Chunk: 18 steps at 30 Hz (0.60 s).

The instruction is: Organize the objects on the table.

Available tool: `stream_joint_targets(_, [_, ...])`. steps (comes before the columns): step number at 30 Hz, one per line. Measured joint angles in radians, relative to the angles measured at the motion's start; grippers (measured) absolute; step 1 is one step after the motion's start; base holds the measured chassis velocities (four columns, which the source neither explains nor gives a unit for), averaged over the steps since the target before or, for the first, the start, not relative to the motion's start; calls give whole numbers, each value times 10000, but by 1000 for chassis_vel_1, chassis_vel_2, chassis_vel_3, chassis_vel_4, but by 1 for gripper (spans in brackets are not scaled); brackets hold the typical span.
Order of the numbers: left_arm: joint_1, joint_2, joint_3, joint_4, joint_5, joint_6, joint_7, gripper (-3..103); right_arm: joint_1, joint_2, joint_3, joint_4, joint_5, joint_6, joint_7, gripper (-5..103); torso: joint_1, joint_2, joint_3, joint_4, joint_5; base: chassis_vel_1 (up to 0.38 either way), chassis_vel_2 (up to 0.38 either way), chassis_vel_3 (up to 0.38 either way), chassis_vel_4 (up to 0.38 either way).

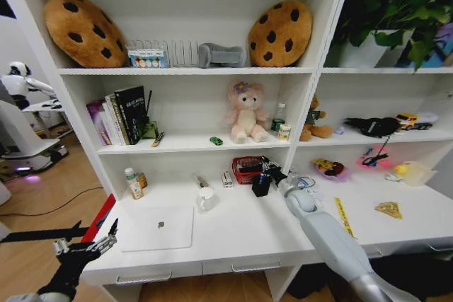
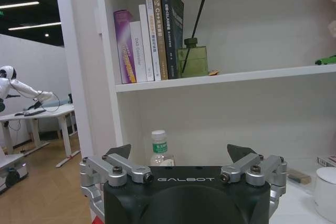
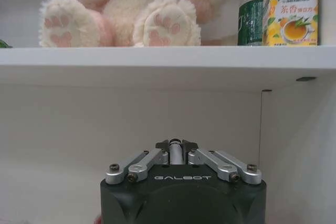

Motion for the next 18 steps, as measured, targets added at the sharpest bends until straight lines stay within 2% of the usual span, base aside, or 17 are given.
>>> stream_joint_targets(5, [0,0,0,0,0,0,0,100,425,493,-381,-1367,-401,967,-108,12,-1,0,0,-3,1,0,0,0,0])
stream_joint_targets(9, [0,0,0,0,0,0,0,100,596,785,-470,-1889,-561,1284,-98,12,-1,0,0,3,2,0,0,0,0])
stream_joint_targets(13, [0,0,0,0,0,-1,0,100,728,1092,-560,-2434,-755,1855,-80,12,-1,0,-1,-2,2,0,0,0,0])
stream_joint_targets(18, [0,0,0,1,0,-1,0,100,765,1188,-546,-2589,-833,2060,-8,12,-2,0,-1,2,1,0,0,0,0])
